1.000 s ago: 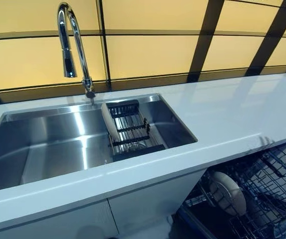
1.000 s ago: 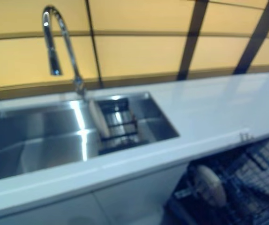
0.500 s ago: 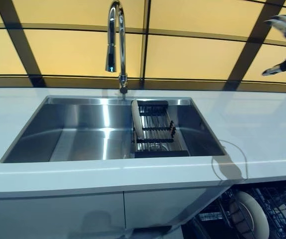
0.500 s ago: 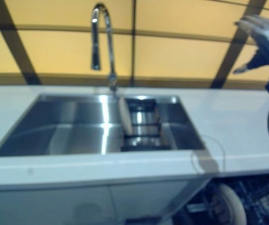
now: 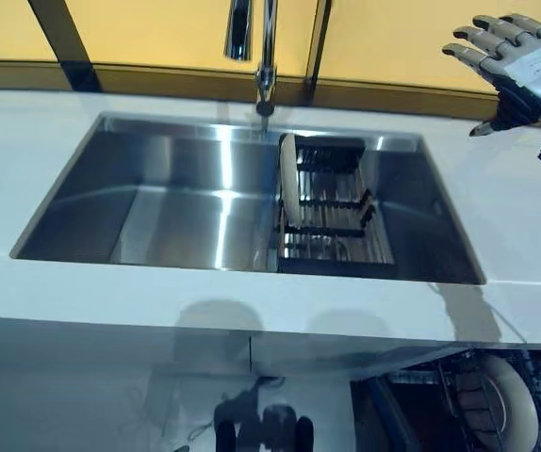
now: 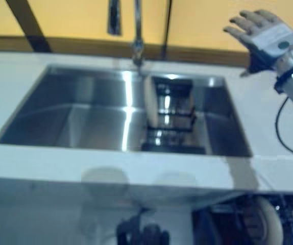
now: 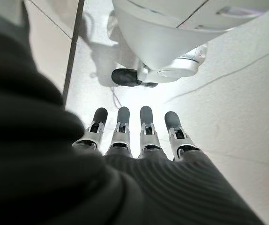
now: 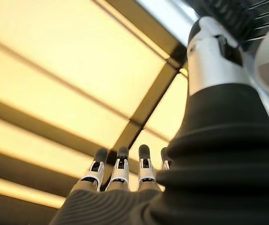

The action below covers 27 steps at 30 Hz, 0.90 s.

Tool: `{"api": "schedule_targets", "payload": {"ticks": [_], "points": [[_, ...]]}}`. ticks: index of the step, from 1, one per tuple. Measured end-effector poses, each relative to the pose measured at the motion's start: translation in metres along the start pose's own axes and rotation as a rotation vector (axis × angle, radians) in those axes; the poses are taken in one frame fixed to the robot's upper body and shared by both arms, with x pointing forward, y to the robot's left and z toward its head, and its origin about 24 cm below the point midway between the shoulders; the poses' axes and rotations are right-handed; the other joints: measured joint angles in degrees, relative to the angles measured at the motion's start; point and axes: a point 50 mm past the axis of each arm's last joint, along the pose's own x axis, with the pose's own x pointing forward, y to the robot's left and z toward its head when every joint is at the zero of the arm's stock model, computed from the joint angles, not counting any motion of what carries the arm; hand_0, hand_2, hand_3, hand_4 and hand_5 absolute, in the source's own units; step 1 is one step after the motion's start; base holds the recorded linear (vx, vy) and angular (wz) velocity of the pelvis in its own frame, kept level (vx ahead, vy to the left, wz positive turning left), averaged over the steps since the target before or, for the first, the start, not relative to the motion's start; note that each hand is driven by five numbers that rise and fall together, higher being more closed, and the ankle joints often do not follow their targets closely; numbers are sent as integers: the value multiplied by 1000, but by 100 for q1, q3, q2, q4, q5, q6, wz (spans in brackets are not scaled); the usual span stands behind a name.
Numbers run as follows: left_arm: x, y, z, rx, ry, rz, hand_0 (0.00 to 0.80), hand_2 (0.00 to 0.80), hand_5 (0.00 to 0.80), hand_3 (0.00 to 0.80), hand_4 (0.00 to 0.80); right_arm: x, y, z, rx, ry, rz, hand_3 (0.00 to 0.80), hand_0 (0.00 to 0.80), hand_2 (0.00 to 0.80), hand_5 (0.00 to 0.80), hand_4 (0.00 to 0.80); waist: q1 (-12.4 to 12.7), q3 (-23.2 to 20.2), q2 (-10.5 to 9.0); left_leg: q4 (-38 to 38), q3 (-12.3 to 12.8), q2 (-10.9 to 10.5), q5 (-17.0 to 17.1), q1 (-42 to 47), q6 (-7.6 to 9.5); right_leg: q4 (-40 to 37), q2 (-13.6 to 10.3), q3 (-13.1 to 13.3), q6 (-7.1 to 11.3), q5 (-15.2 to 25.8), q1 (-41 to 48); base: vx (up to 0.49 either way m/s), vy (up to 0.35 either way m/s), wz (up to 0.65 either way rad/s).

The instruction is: Take plates into dishwasher

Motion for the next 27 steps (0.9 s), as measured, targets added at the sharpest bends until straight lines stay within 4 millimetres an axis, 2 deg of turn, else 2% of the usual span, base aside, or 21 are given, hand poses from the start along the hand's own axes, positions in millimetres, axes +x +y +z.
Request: {"api": "schedule_targets", "payload": {"ticks": [5,10,15,24,27], "points": [[0,-3,11,-18,-36,-10,0,0,0,0,0,11,-6,5,-18,2,-33,0,0,0,0,0,108,179,75,-1,-81,-1,14,-190,-6,1,2,-64,-2,1,-165,-40,2,6],[1,-6,23,-19,-78,-24,0,0,0,0,0,25,-29,6,-32,13,-135,0,0,0,0,0,117,435,99,-1,-110,-11,26,-234,-3,0,-11,-110,0,-1,-187,-27,13,5],[0,-9,28,-31,-99,-35,0,0,0,0,0,36,-38,17,-55,-25,-160,0,0,0,0,0,114,470,137,-2,-113,-12,29,-246,-4,0,-12,-118,0,-1,-198,-4,4,1],[0,-10,31,-29,-124,-39,0,0,0,0,0,40,-53,38,-74,-115,-171,0,0,0,0,0,186,478,152,-2,-121,-12,37,-246,-6,0,-12,-125,0,-1,-193,3,2,0],[0,-10,31,-29,-129,-39,0,0,0,0,0,41,-52,40,-71,-123,-154,0,0,0,0,0,249,481,157,-2,-127,-12,45,-249,-8,0,-13,-136,-1,-1,-190,0,4,1]]}}
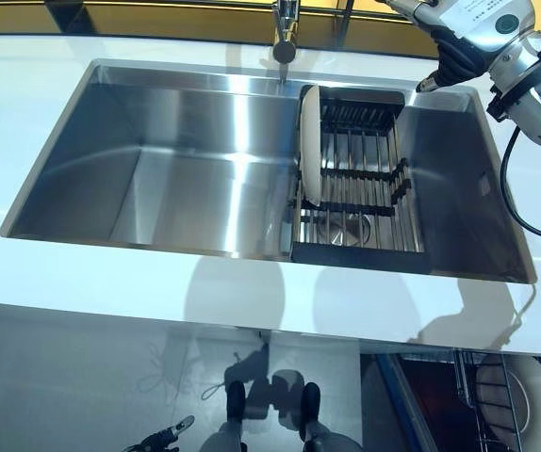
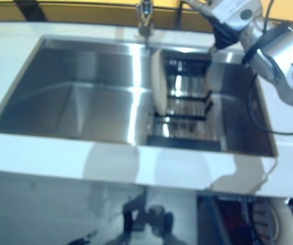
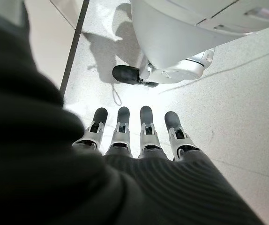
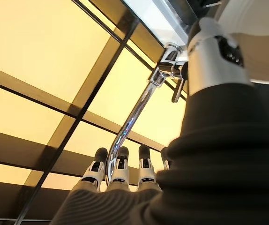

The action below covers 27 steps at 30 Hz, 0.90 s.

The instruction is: Take plates into dishwasher

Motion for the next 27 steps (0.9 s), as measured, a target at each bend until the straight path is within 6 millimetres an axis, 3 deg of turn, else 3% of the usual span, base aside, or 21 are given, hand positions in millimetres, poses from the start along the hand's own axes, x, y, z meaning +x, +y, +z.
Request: {"api": "schedule_targets", "payload": {"ticks": [10,27], "points": [[0,-1,1,1,-14,-3,0,0,0,0,0,8,-9,27,30,-103,-1,0,0,0,0,0,6,4,8,1,-38,-1,15,-1,-3,0,-1,-41,0,0,21,11,-2,1],[0,-1,0,4,-30,-6,0,0,0,0,0,17,-4,48,62,-146,66,0,0,0,0,0,143,4,8,0,-146,-2,72,-5,-16,0,7,-66,-3,2,61,-2,9,3]]}}
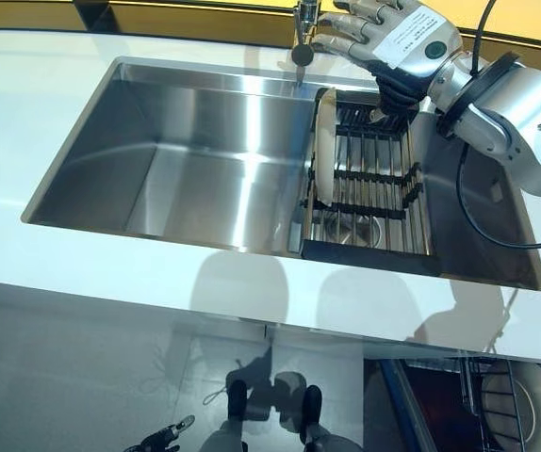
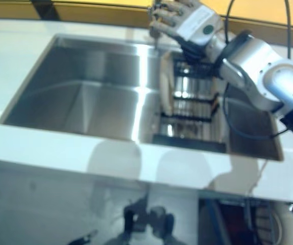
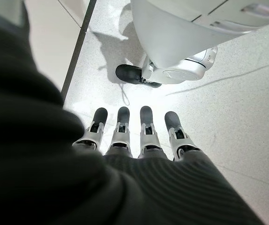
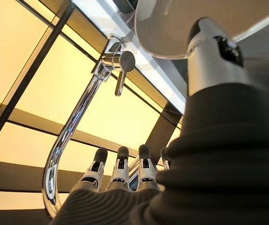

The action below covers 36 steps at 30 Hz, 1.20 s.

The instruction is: Take plates into dishwasher

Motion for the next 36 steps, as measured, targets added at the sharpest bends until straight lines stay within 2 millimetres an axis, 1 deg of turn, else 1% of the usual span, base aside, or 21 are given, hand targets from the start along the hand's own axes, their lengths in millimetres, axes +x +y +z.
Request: {"api": "schedule_targets", "payload": {"ticks": [25,36], "points": [[0,0,-1,-15,-1,2,0,0,0,0,0,0,4,2,1,-10,53,0,0,0,0,0,3,0,-6,-2,-21,-1,14,-1,-3,0,-1,-25,1,0,16,0,0,0],[0,0,0,-40,-6,0,0,0,0,0,0,-3,16,7,4,-30,100,0,0,0,0,0,4,5,-12,-4,-21,-1,13,-8,-3,-1,-2,-25,1,-1,8,0,0,0]]}}
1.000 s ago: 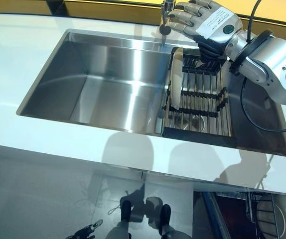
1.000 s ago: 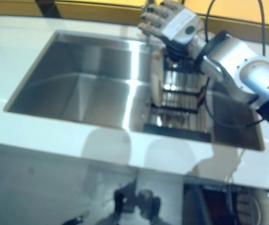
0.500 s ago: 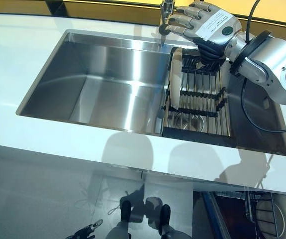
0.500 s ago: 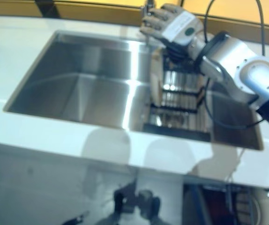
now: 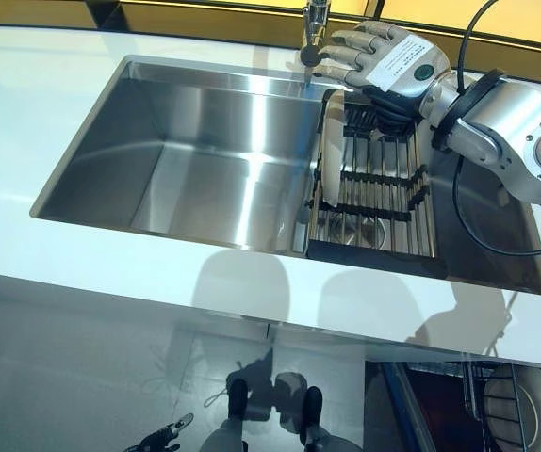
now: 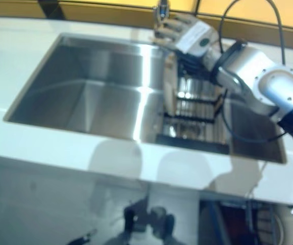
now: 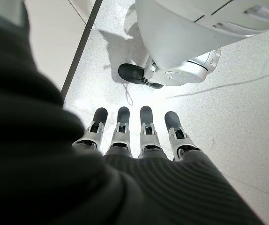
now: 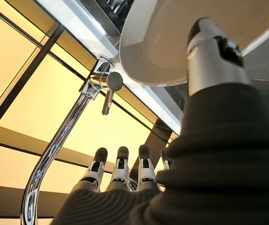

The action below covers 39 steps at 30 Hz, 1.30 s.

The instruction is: Take plates into dishwasher

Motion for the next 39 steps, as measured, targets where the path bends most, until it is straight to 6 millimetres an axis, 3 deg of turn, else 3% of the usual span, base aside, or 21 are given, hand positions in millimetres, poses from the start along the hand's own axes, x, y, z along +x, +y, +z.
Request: {"api": "schedule_targets", "payload": {"ticks": [39], "points": [[0,-2,4,-33,-33,-10,0,0,0,0,0,7,2,16,-42,-65,46,0,0,0,0,0,19,324,50,4,-54,-8,19,-177,-4,1,-5,-51,0,-1,-145,0,0,0]]}}
